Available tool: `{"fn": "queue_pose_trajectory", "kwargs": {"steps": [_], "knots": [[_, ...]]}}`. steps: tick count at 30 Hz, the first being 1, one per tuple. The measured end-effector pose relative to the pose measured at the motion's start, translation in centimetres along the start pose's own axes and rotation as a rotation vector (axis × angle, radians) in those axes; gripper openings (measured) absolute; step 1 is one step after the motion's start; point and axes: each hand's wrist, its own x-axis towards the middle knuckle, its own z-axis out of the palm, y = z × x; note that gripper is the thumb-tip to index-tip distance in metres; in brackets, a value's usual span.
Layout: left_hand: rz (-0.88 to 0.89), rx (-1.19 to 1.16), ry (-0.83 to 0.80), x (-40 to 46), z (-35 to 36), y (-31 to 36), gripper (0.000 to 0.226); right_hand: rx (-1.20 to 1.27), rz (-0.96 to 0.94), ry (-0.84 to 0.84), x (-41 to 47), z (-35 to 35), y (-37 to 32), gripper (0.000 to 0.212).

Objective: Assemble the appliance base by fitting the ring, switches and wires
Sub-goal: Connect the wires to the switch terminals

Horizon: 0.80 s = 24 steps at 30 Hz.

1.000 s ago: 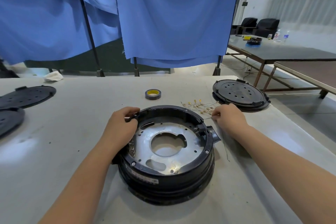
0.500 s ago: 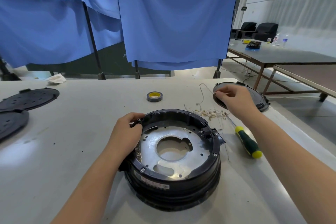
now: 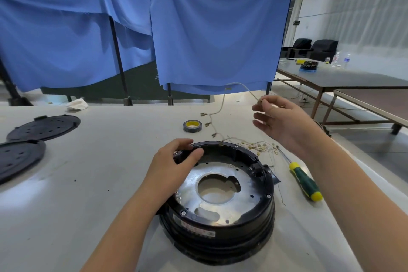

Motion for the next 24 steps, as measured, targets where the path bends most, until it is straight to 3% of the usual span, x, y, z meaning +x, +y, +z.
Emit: {"fn": "queue_pose_trajectory", "kwargs": {"steps": [5,15,21,24], "knots": [[-0.039,-0.305,-0.110,0.0,-0.9,0.9,0.047,0.210,0.167,-0.110,-0.6,1.0,1.9,0.004],[-0.096,-0.453,-0.060,0.3,-1.1,0.3,0.027,0.310,0.319,-0.173,-0.7,1.2,4.8,0.007],[-0.129,-0.447,-0.029,0.3,-1.4,0.2,0.014,0.062,0.325,-0.218,-0.3,-0.1,3.8,0.030],[-0.103,-0.430,-0.025,0.3,-1.7,0.4,0.010,-0.352,0.224,-0.160,-0.2,-0.5,2.4,0.028]]}}
